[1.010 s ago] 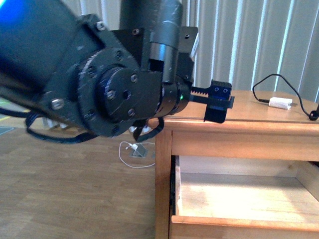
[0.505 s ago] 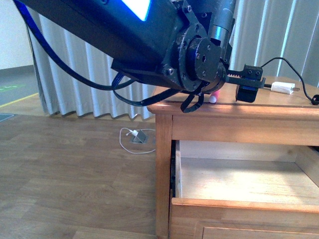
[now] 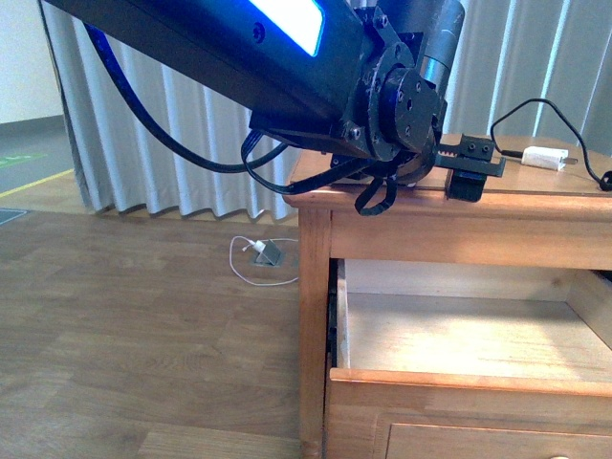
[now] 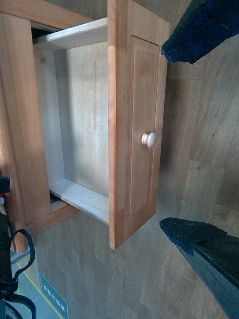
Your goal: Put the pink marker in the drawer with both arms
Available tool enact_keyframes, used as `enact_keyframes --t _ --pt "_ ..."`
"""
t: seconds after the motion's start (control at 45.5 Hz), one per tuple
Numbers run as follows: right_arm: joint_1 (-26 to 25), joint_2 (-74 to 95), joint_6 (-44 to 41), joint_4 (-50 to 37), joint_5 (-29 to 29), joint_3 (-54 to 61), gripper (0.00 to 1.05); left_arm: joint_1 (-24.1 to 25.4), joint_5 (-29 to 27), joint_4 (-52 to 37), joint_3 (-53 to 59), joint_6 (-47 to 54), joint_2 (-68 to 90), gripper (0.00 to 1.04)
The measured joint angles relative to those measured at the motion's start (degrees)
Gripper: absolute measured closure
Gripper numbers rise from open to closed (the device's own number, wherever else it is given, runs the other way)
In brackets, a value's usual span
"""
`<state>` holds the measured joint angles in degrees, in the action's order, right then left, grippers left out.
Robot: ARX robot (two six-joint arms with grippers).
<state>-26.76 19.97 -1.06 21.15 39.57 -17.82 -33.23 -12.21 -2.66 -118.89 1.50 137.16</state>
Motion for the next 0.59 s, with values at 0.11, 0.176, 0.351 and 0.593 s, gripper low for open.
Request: enact_keyframes --t 0.11,0.176,0.351,0.593 --pt "0.00 0.00 0.00 0.00 0.00 -0.02 0.08 -0.02 0.02 0.90 -0.26 0.17 -0.02 0.43" --pt "0.00 0.00 0.00 0.00 0.00 0.00 0.08 0.00 0.46 0.72 0.15 0.33 -0.26 0.57" --pt "0.00 0.00 0.00 0.00 0.00 -0.02 0.08 0.68 3.63 -1.66 5.86 2.36 -3.67 0.87" --pt "0.00 0.00 0.00 0.00 0.00 -0.02 0.08 2.34 11.89 -8.13 17.57 5.99 -10.86 0.90"
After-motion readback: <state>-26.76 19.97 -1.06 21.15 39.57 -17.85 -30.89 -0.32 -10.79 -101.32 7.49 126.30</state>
